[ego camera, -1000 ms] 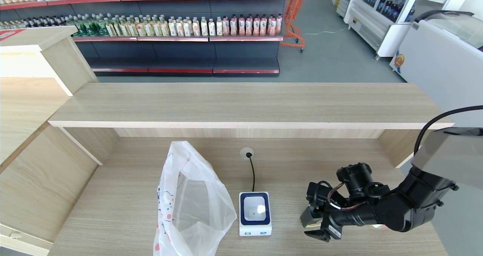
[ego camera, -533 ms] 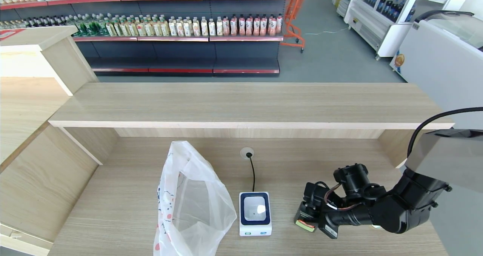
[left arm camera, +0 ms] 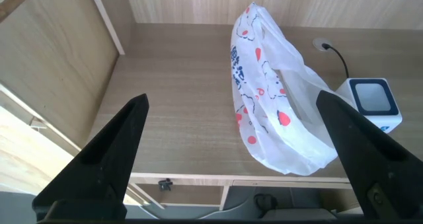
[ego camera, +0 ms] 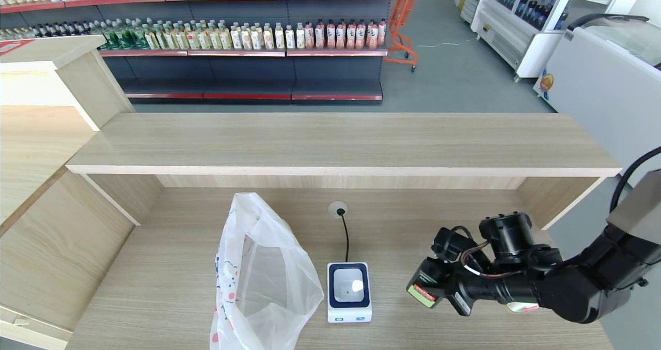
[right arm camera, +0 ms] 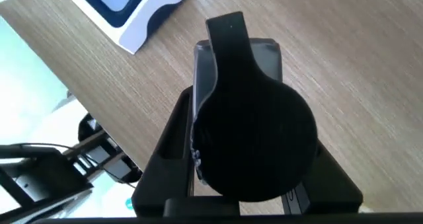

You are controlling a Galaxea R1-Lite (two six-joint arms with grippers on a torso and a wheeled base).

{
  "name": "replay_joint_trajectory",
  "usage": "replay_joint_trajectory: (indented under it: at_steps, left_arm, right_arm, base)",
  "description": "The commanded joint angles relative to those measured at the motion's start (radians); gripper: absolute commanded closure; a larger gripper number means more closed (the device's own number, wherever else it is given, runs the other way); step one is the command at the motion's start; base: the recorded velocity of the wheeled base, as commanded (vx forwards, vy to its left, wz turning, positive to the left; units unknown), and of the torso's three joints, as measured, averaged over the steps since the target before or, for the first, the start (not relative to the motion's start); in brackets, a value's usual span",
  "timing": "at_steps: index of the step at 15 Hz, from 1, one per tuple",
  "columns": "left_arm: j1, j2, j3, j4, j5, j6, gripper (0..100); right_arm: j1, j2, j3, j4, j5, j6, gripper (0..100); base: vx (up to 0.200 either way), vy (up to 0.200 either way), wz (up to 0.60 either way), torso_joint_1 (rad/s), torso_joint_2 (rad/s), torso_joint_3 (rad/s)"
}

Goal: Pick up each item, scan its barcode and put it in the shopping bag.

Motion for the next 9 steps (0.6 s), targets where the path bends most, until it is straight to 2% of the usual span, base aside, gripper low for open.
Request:
replay_joint_trajectory:
  at_steps: [1, 2, 4, 5, 6, 7, 8, 9]
  left_arm:
    - [0.000, 0.000, 0.000, 0.000, 0.000, -0.002, 0]
    - [0.000, 0.000, 0.000, 0.000, 0.000, 0.000, 0]
    - [0.000, 0.000, 0.000, 0.000, 0.000, 0.000, 0]
    - [0.000, 0.000, 0.000, 0.000, 0.000, 0.000, 0]
    - [0.000, 0.000, 0.000, 0.000, 0.000, 0.000, 0]
    - [0.000, 0.000, 0.000, 0.000, 0.000, 0.000, 0]
    - [0.000, 0.000, 0.000, 0.000, 0.000, -0.002, 0]
    - [0.000, 0.000, 0.000, 0.000, 0.000, -0.002, 0]
  right_arm:
    - [-0.098, -0.334, 0.157, 0.001, -0.024, 0.145, 100]
    - [-0.157, -0.385, 0.185, -0.005, -0.027, 0.095, 100]
    - [-0.258, -0.457, 0.206, -0.086, -0.019, -0.192, 100]
    - [-0.269, -0.490, 0.212, -0.137, 0.004, -0.336, 100]
    - [-0.269, -0.512, 0.214, -0.160, 0.106, -0.478, 100]
    - [-0.269, -0.513, 0.212, -0.158, 0.254, -0.652, 100]
    - [-0.265, -0.504, 0.214, -0.134, 0.407, -0.855, 100]
    - [-0.255, -0.501, 0.211, -0.048, 0.510, -1.110, 100]
  base:
    - [0.000, 0.000, 0.00, 0.000, 0.00, 0.000]
    - [0.000, 0.000, 0.00, 0.000, 0.00, 0.000]
    - [0.000, 0.000, 0.00, 0.000, 0.00, 0.000]
    - [0.000, 0.000, 0.00, 0.000, 0.00, 0.000]
    - [0.000, 0.000, 0.00, 0.000, 0.00, 0.000]
    - [0.000, 0.000, 0.00, 0.000, 0.00, 0.000]
    - [0.000, 0.000, 0.00, 0.000, 0.00, 0.000]
    - [0.000, 0.000, 0.00, 0.000, 0.00, 0.000]
